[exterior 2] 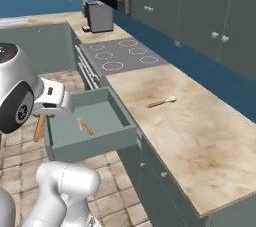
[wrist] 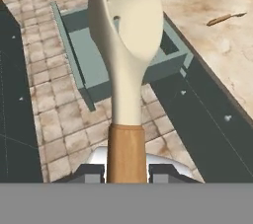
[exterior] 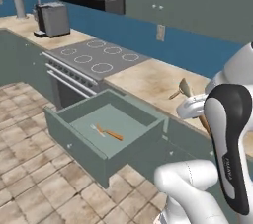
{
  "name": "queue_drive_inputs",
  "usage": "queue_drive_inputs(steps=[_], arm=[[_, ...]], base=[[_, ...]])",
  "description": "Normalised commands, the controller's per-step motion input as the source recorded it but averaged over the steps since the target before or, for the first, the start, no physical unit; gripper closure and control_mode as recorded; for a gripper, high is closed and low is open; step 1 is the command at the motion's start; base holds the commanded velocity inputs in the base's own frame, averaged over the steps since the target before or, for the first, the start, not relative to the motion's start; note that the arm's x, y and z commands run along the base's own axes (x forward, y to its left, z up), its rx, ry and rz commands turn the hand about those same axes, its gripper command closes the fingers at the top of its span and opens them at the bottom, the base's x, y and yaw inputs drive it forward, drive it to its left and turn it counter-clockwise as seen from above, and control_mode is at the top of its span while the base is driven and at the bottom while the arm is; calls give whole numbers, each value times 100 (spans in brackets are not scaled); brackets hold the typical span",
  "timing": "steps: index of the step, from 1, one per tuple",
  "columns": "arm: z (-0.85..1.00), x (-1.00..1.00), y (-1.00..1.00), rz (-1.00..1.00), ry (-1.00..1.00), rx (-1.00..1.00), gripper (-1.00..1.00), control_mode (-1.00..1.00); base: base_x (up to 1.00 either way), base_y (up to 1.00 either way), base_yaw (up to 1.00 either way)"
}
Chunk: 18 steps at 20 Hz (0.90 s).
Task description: Organize the utensils by type. Pick up the wooden spoons from the counter and place them in the open cabinet. Then pick up the metallic utensils from the counter and place them in the open drawer.
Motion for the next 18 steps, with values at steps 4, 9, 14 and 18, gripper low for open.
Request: queue_drive_inputs(steps=[4, 9, 14, 18], arm=[[0, 0, 0, 0, 0, 0, 100, 100], [0, 0, 0, 0, 0, 0, 100, 100], [0, 0, 0, 0, 0, 0, 100, 100], [0, 0, 0, 0, 0, 0, 100, 100]], base=[[-16, -1, 46], [-20, 0, 42], [-21, -1, 42], [-21, -3, 39]])
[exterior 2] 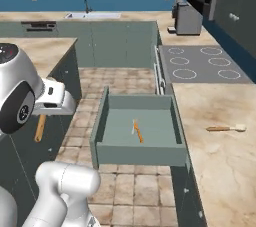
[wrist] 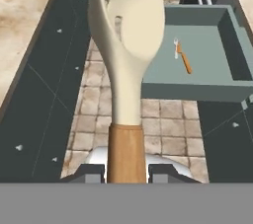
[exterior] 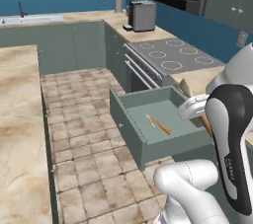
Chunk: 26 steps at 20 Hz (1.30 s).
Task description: Organize the utensils by type. Pick up the wooden spoons from the counter and place them in the open cabinet. Then pick up the metallic utensils from the counter and place them in the open drawer.
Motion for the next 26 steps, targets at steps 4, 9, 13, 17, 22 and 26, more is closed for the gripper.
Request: queue_drive_inputs(steps=[4, 9, 13, 17, 22, 26], arm=[[0, 0, 0, 0, 0, 0, 100, 100], [0, 0, 0, 0, 0, 0, 100, 100], [0, 0, 0, 0, 0, 0, 100, 100], [0, 0, 0, 0, 0, 0, 100, 100], [0, 0, 0, 0, 0, 0, 100, 100], [0, 0, 0, 0, 0, 0, 100, 100]], base=[[-23, -6, 37], [-36, -2, 34], [-35, 0, 24], [-21, 11, 20], [-7, 35, 30], [-10, 25, 36]])
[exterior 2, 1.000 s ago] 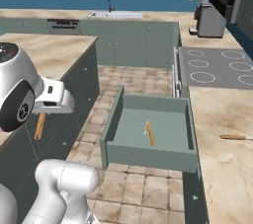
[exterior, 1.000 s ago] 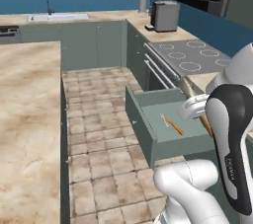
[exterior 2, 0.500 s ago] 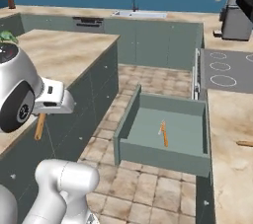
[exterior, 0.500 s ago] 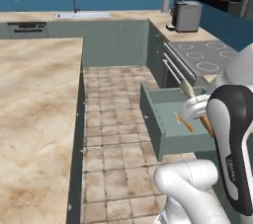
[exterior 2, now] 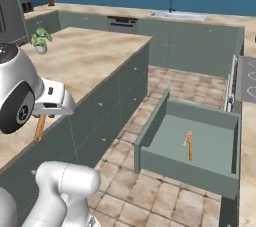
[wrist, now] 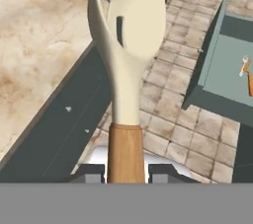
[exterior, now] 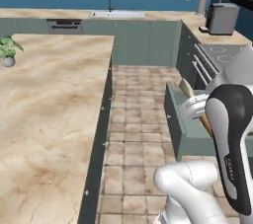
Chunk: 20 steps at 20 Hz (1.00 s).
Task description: Organize the utensils by type. Pick up the wooden spoons from the counter and place them in the open cabinet. Then pick up the metallic utensils from the counter and place them in the open drawer.
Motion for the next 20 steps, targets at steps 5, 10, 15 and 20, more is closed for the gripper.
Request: queue_drive_inputs(steps=[5, 10, 15, 20], arm=[[0, 0, 0, 0, 0, 0, 100, 100], [0, 0, 0, 0, 0, 0, 100, 100], [0, 0, 0, 0, 0, 0, 100, 100], [0, 0, 0, 0, 0, 0, 100, 100]], base=[[-31, 26, 35], [-45, 35, 49], [-55, 27, 51], [-60, 10, 48]])
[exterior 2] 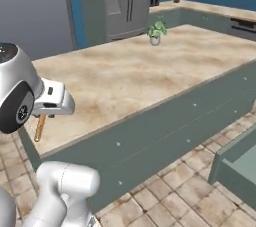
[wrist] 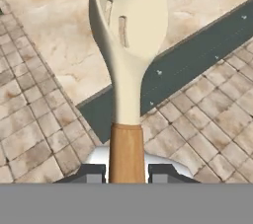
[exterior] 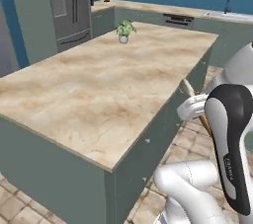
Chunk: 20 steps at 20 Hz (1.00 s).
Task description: Organize the utensils by type. Pick up the wooden spoons from the counter and place them in the open cabinet. Then pick up the metallic utensils from the counter and place them in the open drawer.
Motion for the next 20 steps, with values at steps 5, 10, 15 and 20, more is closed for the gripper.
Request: queue_drive_inputs(steps=[5, 10, 15, 20], arm=[[0, 0, 0, 0, 0, 0, 100, 100], [0, 0, 0, 0, 0, 0, 100, 100], [0, 0, 0, 0, 0, 0, 100, 100], [0, 0, 0, 0, 0, 0, 100, 100]], base=[[-39, 16, 52], [-8, 34, 62], [0, 45, 71], [0, 62, 77]])
